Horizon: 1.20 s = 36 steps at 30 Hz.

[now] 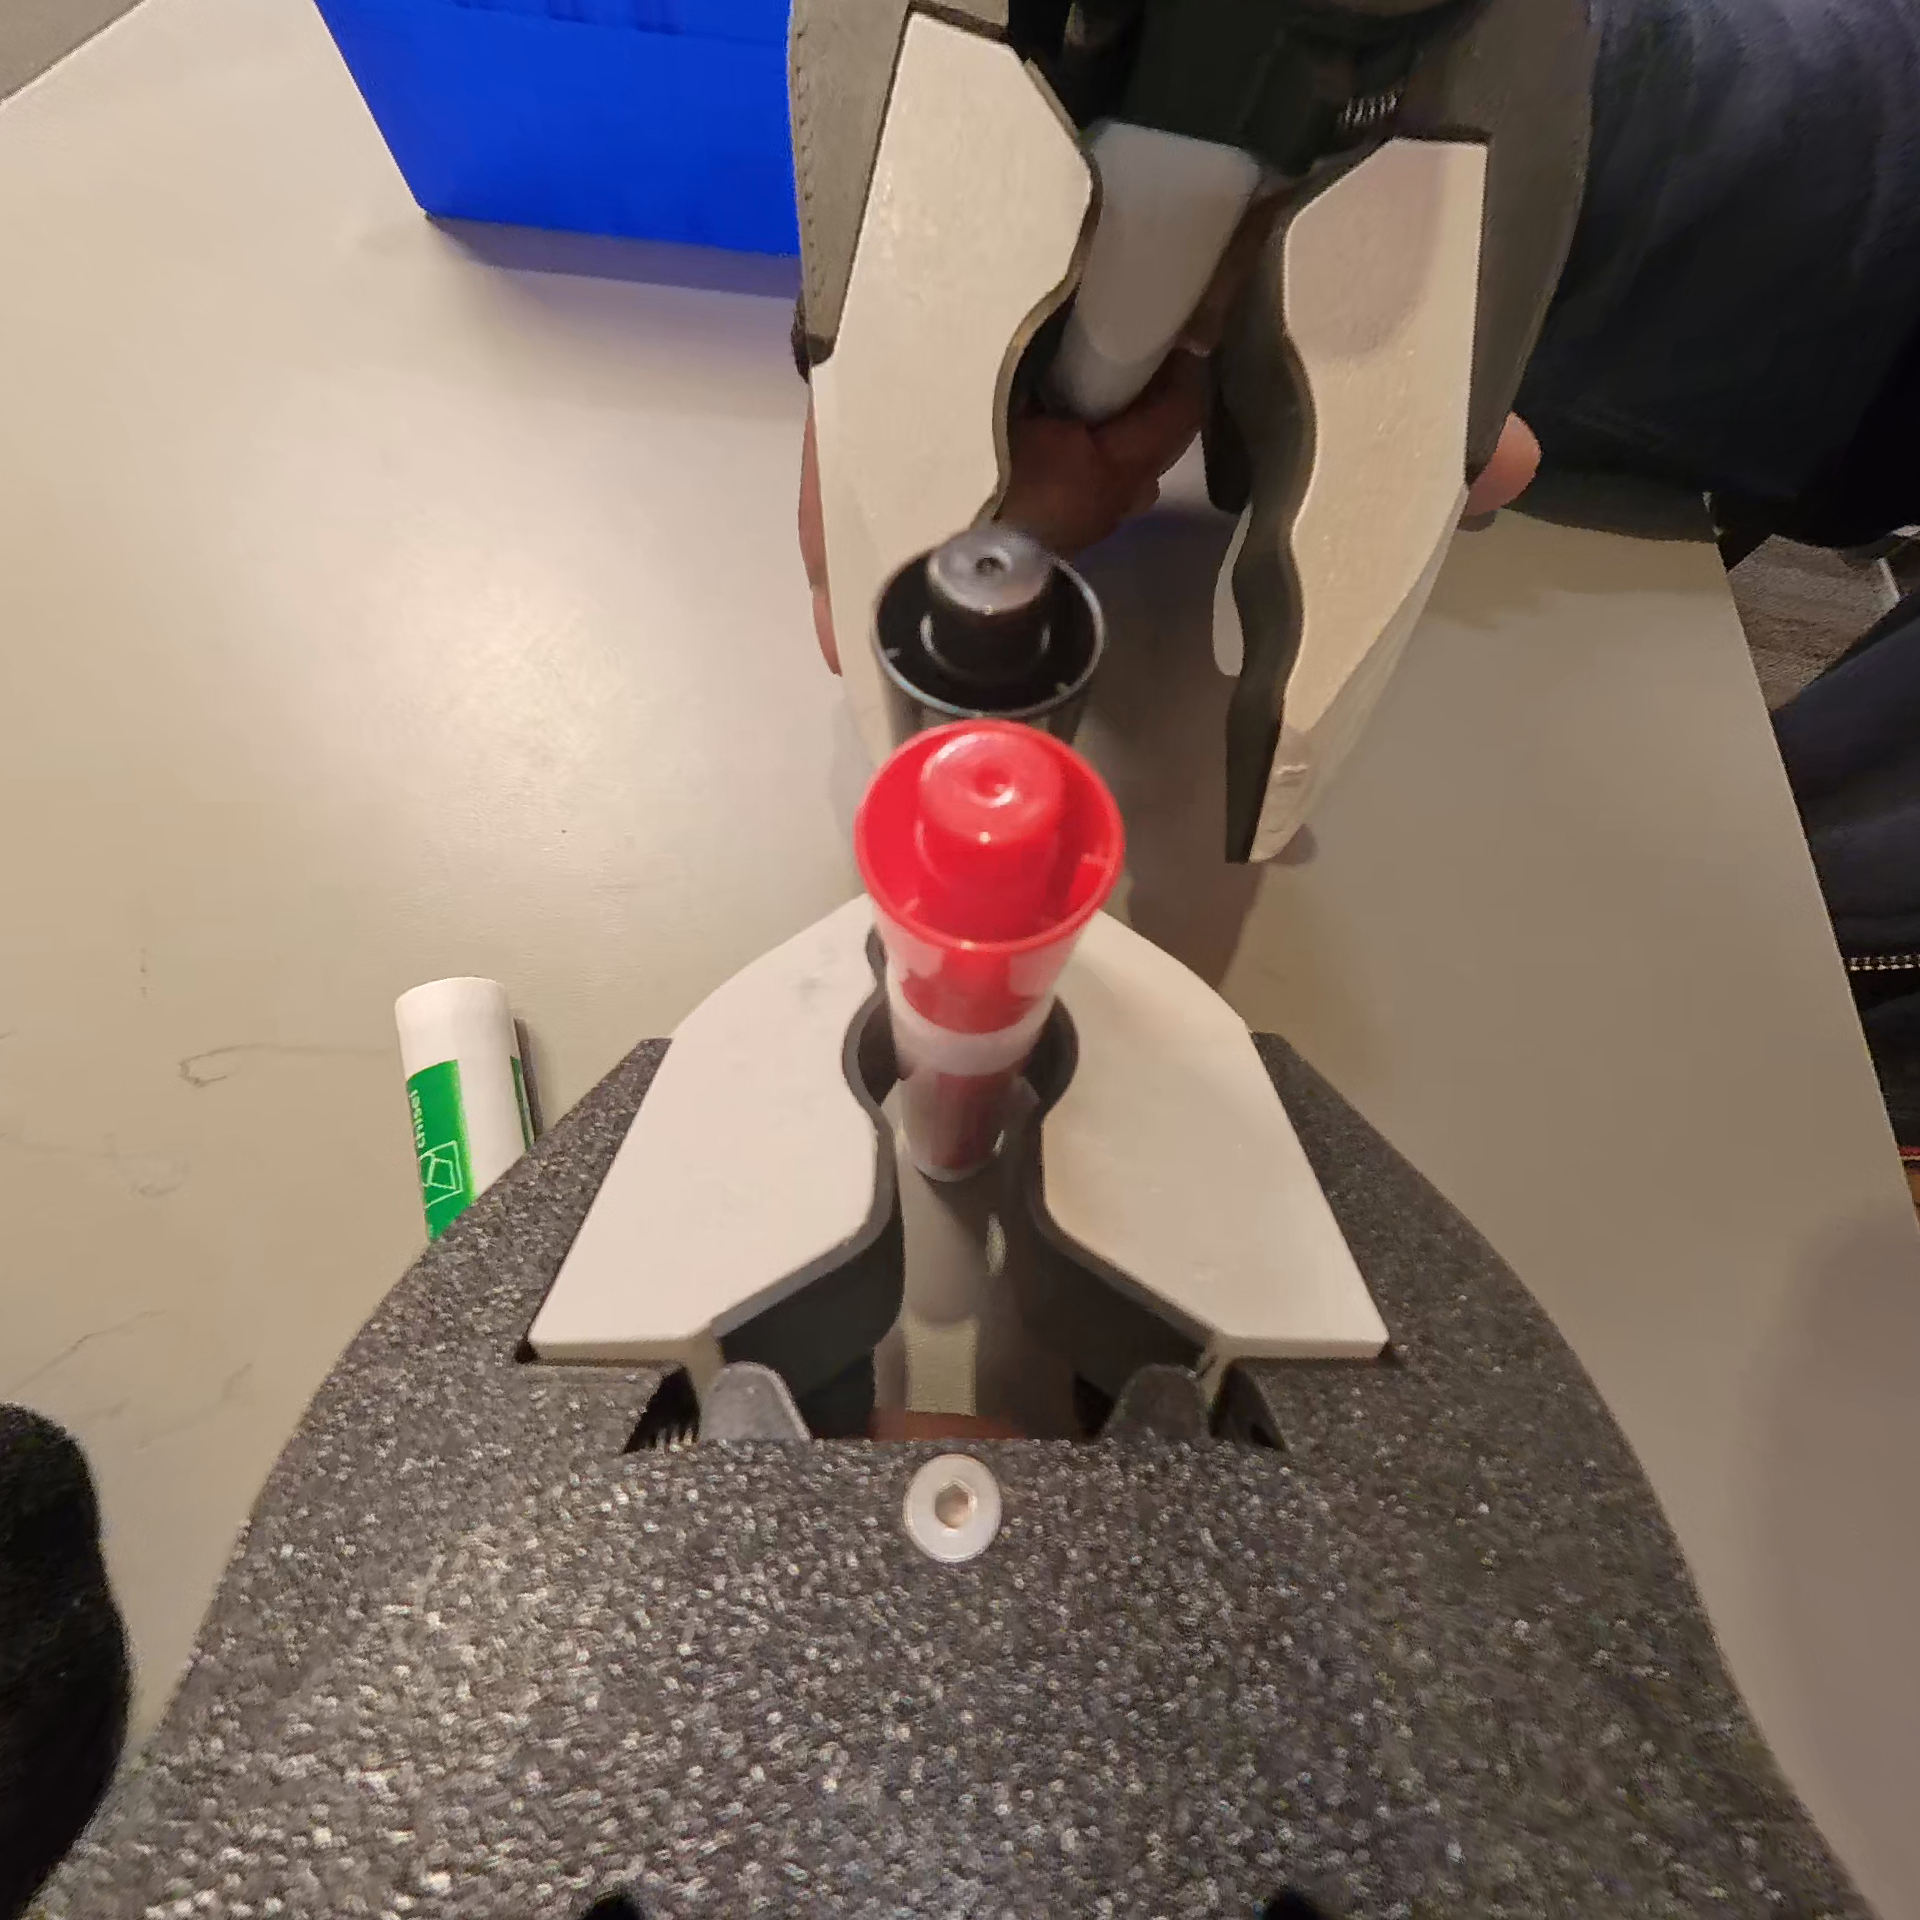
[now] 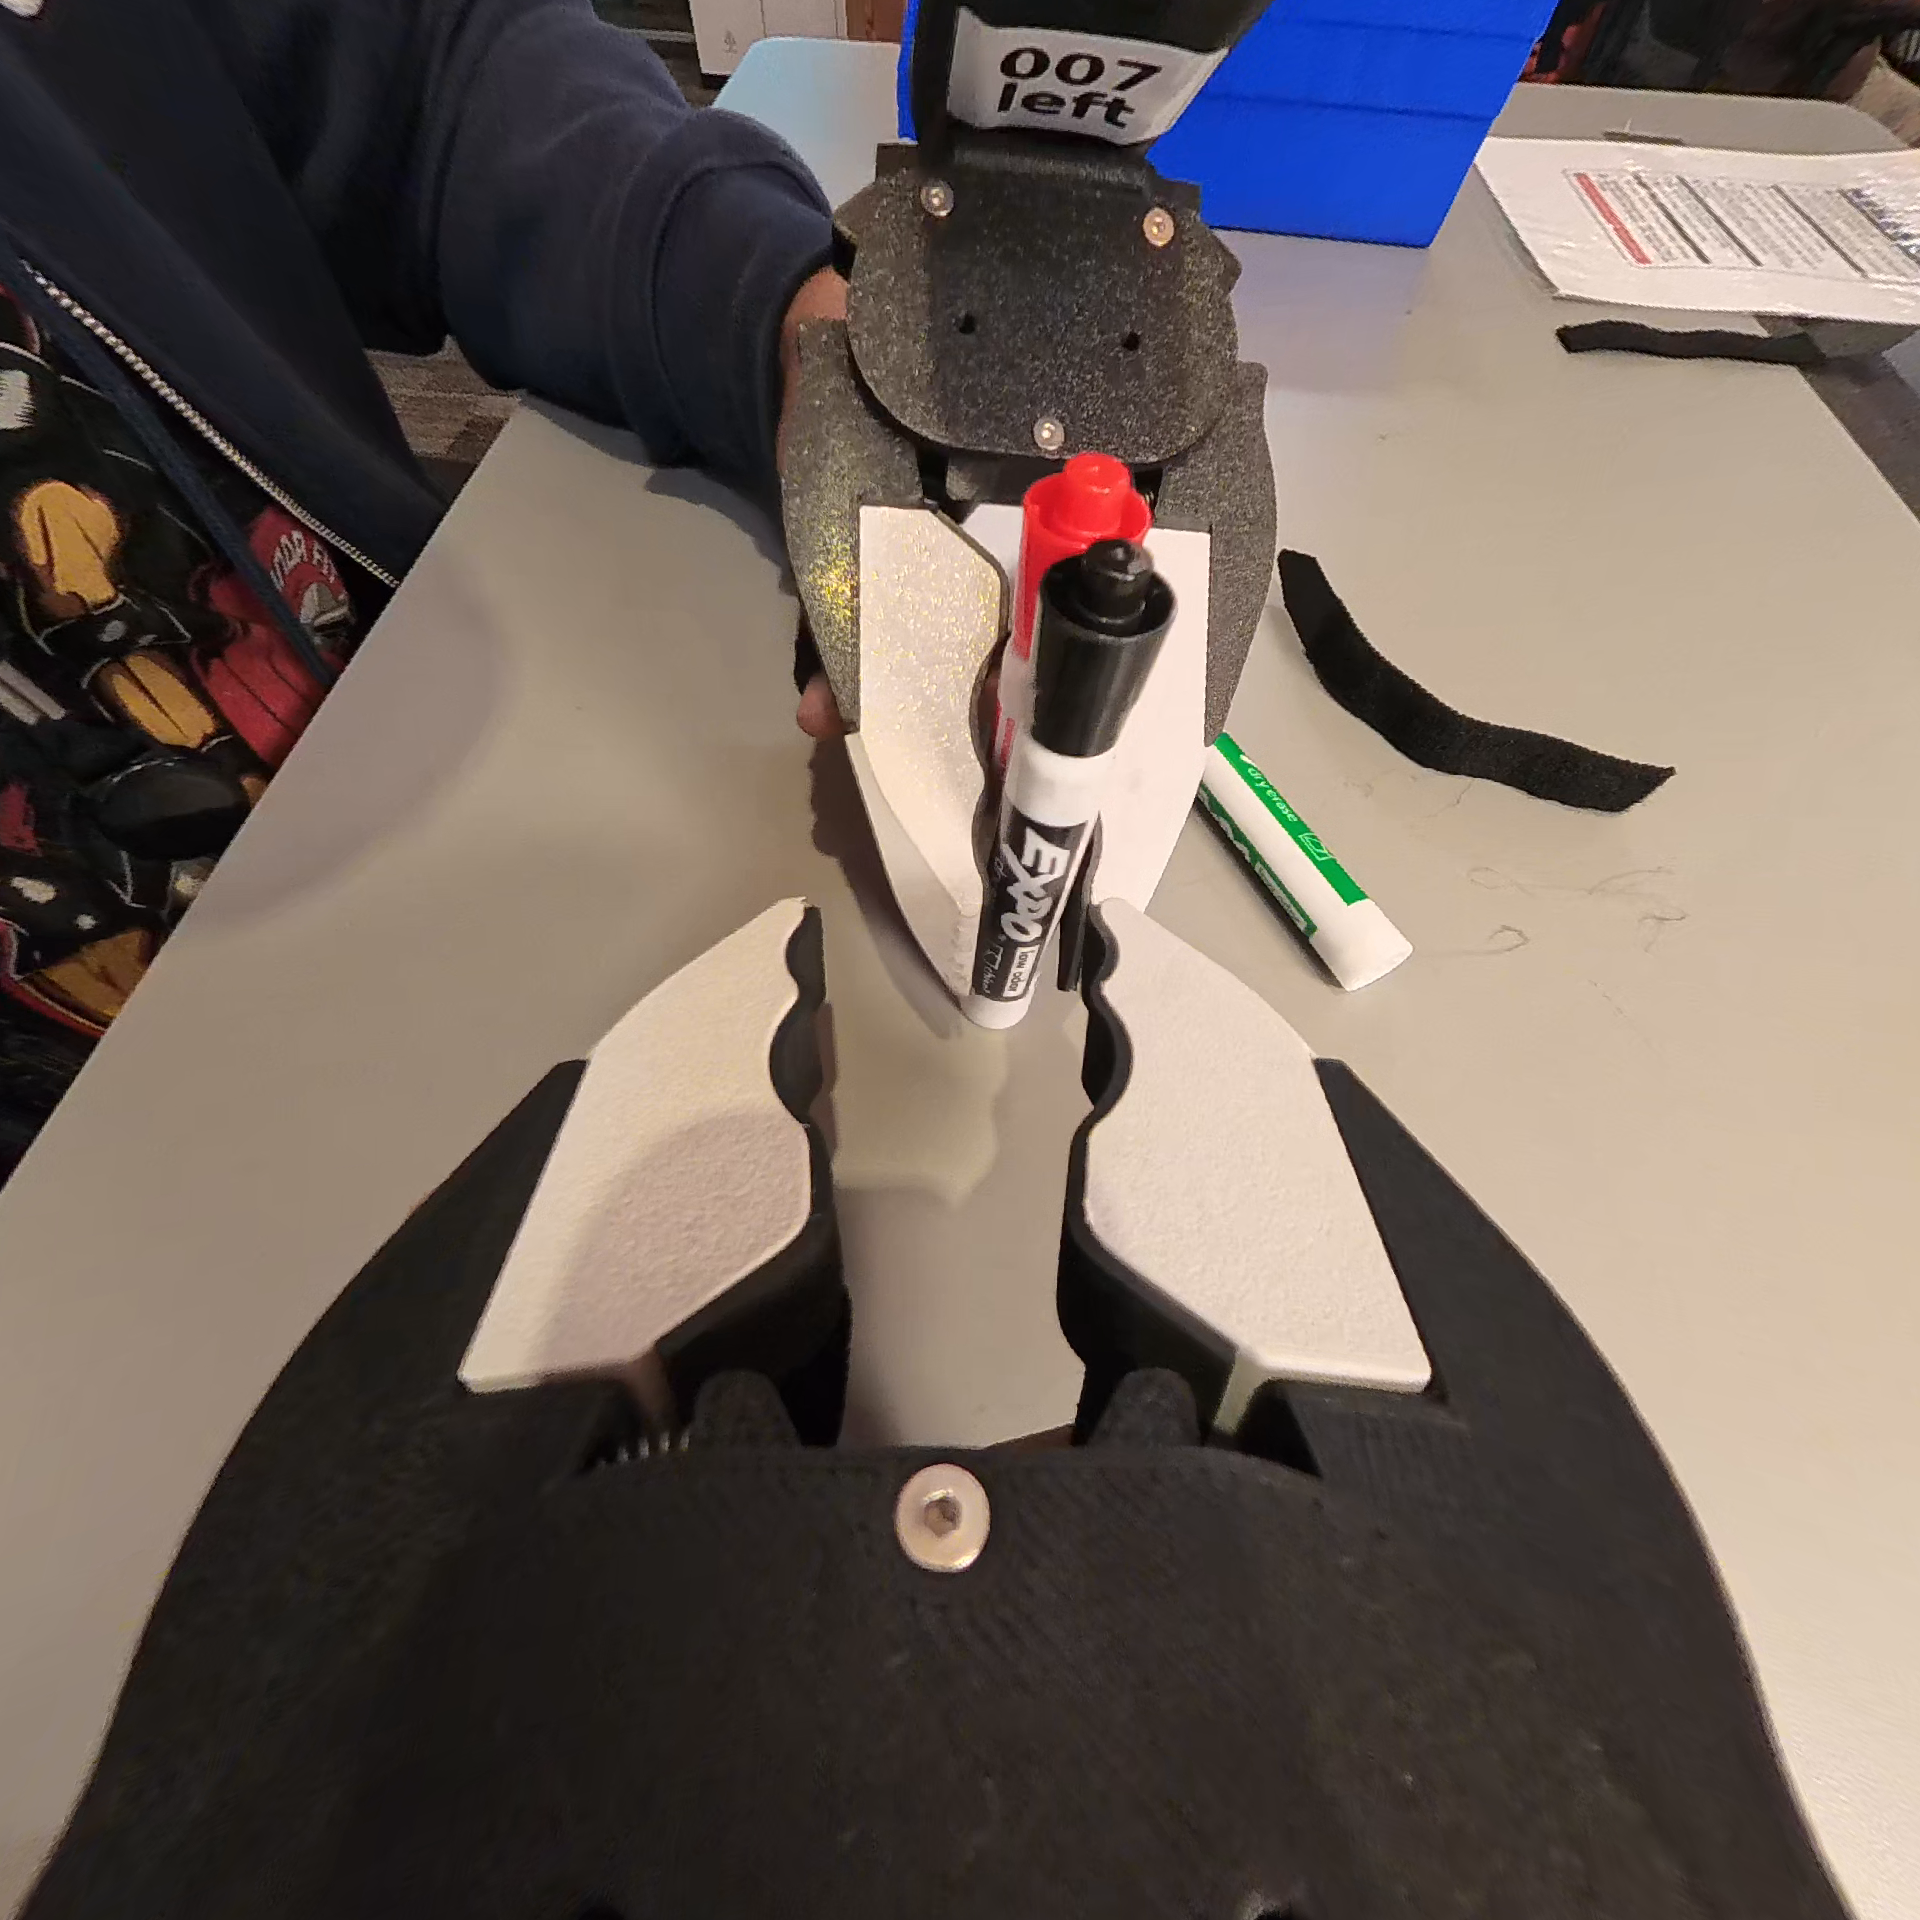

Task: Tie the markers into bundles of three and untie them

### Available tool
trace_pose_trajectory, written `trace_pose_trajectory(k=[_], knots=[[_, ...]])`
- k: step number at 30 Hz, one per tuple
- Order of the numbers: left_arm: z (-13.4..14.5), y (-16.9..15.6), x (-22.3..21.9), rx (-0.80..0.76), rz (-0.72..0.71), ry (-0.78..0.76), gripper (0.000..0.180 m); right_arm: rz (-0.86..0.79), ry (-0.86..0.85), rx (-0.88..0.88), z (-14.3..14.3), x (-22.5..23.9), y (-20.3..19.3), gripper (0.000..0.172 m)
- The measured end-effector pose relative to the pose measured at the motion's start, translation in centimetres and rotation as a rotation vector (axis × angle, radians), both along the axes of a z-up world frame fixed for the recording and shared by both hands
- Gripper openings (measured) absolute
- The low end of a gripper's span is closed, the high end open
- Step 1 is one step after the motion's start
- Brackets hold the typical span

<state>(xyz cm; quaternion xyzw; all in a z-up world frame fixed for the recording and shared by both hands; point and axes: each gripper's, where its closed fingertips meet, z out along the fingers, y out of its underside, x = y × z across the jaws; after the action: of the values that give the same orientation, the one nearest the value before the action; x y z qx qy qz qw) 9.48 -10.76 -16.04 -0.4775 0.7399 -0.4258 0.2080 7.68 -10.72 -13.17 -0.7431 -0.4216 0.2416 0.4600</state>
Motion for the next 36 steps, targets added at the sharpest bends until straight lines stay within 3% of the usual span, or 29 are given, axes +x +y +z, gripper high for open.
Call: trace_pose_trajectory(k=[9, 16, 23, 29, 34, 36], knots=[[-0.1, -0.1, 0.2, 0.072, 0.005, -0.033, 0.021, -0.018, 0.014, 0.032, 0.5, -0.1, 0.4, 0.049], [-0.1, -0.4, 0.2, 0.074, -0.012, -0.035, 0.021, -0.065, 0.139, 0.083, 2.6, -1.2, 1.4, 0.055], [0.0, -0.7, 0.1, 0.082, -0.032, -0.041, 0.021, -0.098, 0.211, 0.076, 3.0, -2.2, 2.8, 0.055], [0.0, -0.9, 0.0, 0.089, -0.05, -0.047, 0.02, -0.068, 0.206, 0.061, 2.6, -2.9, 2.9, 0.045], [0.0, -0.9, -0.1, 0.084, -0.052, -0.045, 0.021, -0.034, 0.202, 0.041, 2.2, -3.1, 2.4, 0.019], [-0.1, -0.9, 0.0, 0.076, -0.054, -0.04, 0.021, -0.037, 0.199, 0.04, 2.2, -3.0, 2.4, 0.019]])
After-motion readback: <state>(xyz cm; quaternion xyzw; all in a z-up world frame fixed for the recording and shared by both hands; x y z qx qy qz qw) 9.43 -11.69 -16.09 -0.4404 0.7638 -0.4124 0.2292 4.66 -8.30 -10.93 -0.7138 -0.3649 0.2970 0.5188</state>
